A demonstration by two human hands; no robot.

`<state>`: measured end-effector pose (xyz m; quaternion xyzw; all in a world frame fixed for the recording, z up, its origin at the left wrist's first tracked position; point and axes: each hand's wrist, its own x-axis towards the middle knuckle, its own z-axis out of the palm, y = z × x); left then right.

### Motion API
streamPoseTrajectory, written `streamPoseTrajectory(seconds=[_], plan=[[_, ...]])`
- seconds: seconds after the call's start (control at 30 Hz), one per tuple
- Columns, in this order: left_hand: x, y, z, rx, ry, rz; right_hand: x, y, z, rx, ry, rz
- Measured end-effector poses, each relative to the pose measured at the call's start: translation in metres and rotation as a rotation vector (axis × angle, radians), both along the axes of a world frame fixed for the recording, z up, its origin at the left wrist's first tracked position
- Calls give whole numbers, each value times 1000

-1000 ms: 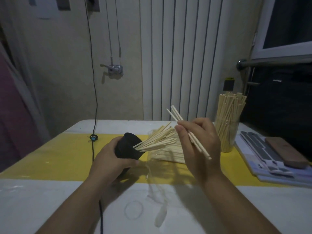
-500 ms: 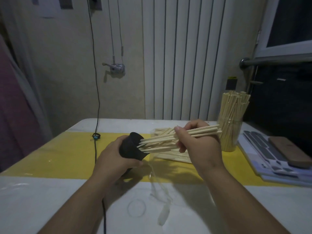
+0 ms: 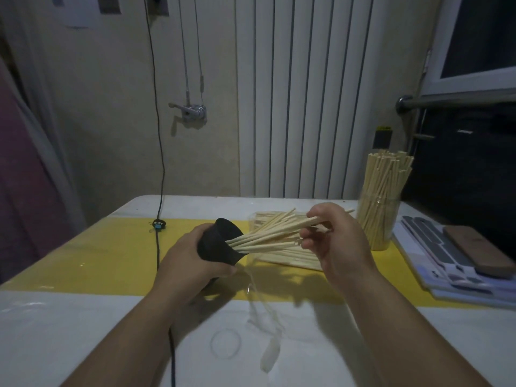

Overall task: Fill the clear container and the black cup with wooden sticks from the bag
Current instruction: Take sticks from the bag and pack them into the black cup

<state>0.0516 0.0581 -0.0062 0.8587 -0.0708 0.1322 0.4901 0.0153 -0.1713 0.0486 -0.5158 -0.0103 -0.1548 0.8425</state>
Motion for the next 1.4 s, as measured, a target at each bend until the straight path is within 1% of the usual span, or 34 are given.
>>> streamPoseTrajectory(seconds=[0.03, 0.1, 0.13, 0.17, 0.23, 0.3, 0.33, 0.37, 0.47, 0.5, 0.7, 0.8, 0.87, 0.93, 1.03, 1.2, 1.27, 1.33, 1.4], plan=[[0, 0, 0, 2, 0, 1, 1, -1, -2, -75, -1, -38], [0, 0, 0, 4, 4, 4, 3, 0, -6, -306, -12, -116], [0, 0, 0, 3, 5, 6, 4, 0, -9, -390, -16, -141], [0, 0, 0, 1, 7, 7, 4, 0, -10, -425, -25, -158], [0, 0, 1, -5, 11, 7, 3, 0, -10, -372, -58, -175], [-1, -1, 1, -14, 13, 10, 2, -1, -6, -216, -78, -164], [-1, -1, 2, -16, 13, 12, 2, 0, -6, -168, -78, -162], [-1, -1, 2, -16, 14, 13, 1, 0, -5, -189, -80, -170], [-1, -1, 2, -18, 16, 14, -1, 2, -9, -527, -97, -248], [-1, -1, 2, -22, 17, 14, -1, 2, -10, -579, -109, -267], [0, -1, 2, -33, 14, 4, 0, 0, -12, -538, -178, -378], [1, 0, 0, -34, 8, 1, -1, 2, -13, -607, -197, -412], [1, 0, 0, -27, 12, 2, -1, 3, -14, -653, -200, -385], [2, 0, -1, -25, 14, 3, -1, 5, -15, -661, -191, -357], [2, 0, -2, -30, 3, 8, -1, 3, -14, -621, -173, -383], [3, 1, -2, -38, -1, 22, 6, -6, -14, -542, -74, -378], [2, 1, -2, -73, 4, 19, 7, -9, -14, -593, -54, -365], [2, 1, -3, -97, 8, 14, 6, -11, -14, -723, -36, -328], [2, 2, -2, -107, 11, 8, 6, -12, -15, -875, 29, -231]])
